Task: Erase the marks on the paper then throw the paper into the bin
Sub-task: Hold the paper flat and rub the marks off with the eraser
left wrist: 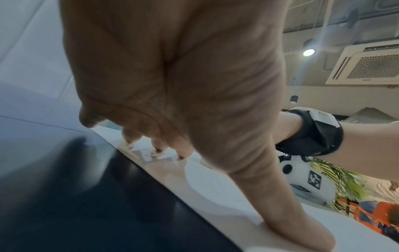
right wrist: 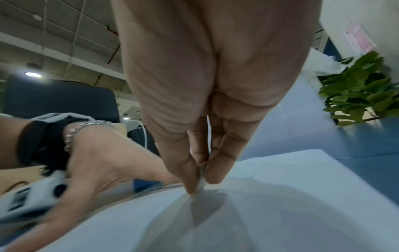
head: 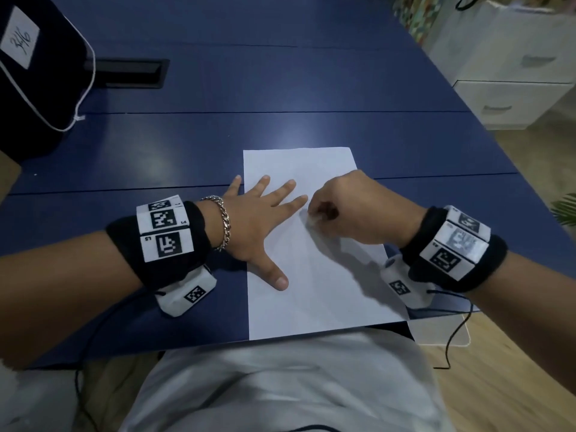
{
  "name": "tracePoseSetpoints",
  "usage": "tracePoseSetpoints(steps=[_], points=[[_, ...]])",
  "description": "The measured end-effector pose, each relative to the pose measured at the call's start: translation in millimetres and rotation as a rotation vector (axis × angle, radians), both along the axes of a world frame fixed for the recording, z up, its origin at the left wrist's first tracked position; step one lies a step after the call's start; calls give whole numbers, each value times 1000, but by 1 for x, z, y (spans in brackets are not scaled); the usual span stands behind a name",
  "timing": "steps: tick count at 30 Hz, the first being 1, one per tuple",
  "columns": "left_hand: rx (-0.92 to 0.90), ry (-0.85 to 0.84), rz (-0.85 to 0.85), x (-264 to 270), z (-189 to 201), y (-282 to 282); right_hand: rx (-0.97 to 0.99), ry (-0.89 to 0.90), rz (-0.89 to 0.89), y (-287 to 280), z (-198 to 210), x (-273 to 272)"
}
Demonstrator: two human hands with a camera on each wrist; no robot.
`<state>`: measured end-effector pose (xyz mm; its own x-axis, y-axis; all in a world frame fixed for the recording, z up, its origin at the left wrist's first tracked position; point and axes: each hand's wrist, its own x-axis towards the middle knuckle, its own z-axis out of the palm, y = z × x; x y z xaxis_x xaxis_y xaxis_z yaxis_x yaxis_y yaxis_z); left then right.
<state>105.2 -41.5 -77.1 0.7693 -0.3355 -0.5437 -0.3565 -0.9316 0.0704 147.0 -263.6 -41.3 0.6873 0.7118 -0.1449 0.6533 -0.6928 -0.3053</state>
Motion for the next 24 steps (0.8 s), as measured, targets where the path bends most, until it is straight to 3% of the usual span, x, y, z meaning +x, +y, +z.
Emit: tracePoseSetpoints(steps=[4, 8, 13, 18, 24], points=[[19, -1, 7, 2, 0, -2, -67, 29, 213, 7, 1, -14], [42, 10, 11, 3, 0, -3, -44, -43, 18, 0, 1, 12], [39, 6, 11, 3, 1, -3, -89, 24, 261, 11, -1, -24], [62, 23, 17, 3, 3, -4, -68, -78, 117, 8, 3, 9], [62, 24, 13, 2, 4, -4, -93, 35, 279, 9, 1, -17]])
